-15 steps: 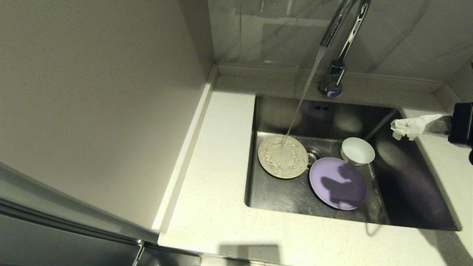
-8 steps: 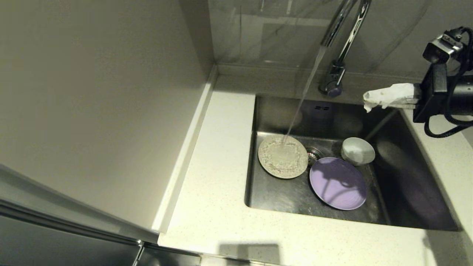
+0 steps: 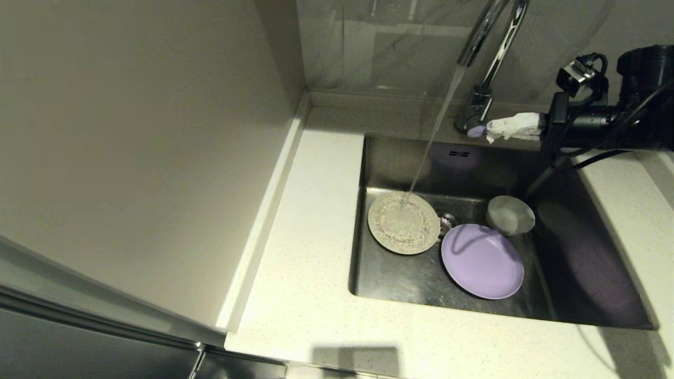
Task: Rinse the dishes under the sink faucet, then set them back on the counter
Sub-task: Turn off the faucet
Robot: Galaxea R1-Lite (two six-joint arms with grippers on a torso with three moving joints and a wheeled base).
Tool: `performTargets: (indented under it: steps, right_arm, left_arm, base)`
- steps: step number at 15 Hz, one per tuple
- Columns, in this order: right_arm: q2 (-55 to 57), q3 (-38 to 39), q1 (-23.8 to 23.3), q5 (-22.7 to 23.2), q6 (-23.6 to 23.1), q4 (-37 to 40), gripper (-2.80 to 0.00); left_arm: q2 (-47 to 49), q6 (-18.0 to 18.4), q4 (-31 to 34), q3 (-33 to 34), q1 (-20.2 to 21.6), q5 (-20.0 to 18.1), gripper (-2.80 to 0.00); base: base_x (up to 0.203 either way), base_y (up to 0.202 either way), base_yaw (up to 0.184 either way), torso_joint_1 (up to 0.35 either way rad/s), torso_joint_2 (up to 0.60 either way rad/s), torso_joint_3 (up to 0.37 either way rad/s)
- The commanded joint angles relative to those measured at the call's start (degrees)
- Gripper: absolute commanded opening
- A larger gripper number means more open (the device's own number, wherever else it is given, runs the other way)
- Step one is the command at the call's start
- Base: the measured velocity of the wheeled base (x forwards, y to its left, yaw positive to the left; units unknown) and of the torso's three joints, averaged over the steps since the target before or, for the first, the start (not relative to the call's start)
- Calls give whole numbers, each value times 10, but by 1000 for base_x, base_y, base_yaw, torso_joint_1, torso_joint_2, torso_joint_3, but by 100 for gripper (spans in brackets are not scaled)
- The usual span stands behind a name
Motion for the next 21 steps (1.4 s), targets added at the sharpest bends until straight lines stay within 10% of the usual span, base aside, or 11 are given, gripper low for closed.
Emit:
performTargets:
  steps: [1,21]
  right_arm:
    - [56,-35,-5,3,21,-29,-280]
    - [185,-144,-7,0,69,-319,-280]
  left_arm:
    - [-1,0,0,0,0,0,-280]
    - [-1,0,0,0,0,0,-280]
  base:
    - [0,0,0,0,0,0]
    - [0,0,0,0,0,0]
